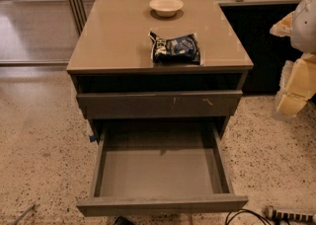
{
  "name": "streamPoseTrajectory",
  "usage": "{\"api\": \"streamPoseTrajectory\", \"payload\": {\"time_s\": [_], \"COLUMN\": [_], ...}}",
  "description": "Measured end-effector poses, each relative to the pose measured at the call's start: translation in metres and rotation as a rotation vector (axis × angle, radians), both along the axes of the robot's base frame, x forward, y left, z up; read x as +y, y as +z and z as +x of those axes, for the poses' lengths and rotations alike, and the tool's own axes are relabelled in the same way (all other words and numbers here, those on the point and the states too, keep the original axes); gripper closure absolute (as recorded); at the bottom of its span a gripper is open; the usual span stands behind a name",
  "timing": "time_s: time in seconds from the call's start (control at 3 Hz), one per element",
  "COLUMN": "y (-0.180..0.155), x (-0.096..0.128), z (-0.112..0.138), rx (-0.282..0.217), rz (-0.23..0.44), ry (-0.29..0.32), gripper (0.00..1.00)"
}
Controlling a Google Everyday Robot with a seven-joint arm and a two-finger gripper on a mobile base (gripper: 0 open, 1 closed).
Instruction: Place blue chip bag into middle drawer
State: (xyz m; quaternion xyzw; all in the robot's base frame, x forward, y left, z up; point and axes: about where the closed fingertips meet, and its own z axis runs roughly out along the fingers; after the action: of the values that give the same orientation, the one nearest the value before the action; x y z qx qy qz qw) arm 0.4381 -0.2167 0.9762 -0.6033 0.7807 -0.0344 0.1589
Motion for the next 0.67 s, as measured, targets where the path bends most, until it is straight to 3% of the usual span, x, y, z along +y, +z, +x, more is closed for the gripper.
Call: {"api": "streamPoseTrajectory", "payload": {"time_s": [0.33,0.67], "y": [0.000,-0.007], "x": [0.000,0.016], "z": [0.000,0.033], "rx": [0.000,-0.022], "rz": [0.000,-0.022], "ry": [0.001,0.060], "gripper": [0.00,0.00]}}
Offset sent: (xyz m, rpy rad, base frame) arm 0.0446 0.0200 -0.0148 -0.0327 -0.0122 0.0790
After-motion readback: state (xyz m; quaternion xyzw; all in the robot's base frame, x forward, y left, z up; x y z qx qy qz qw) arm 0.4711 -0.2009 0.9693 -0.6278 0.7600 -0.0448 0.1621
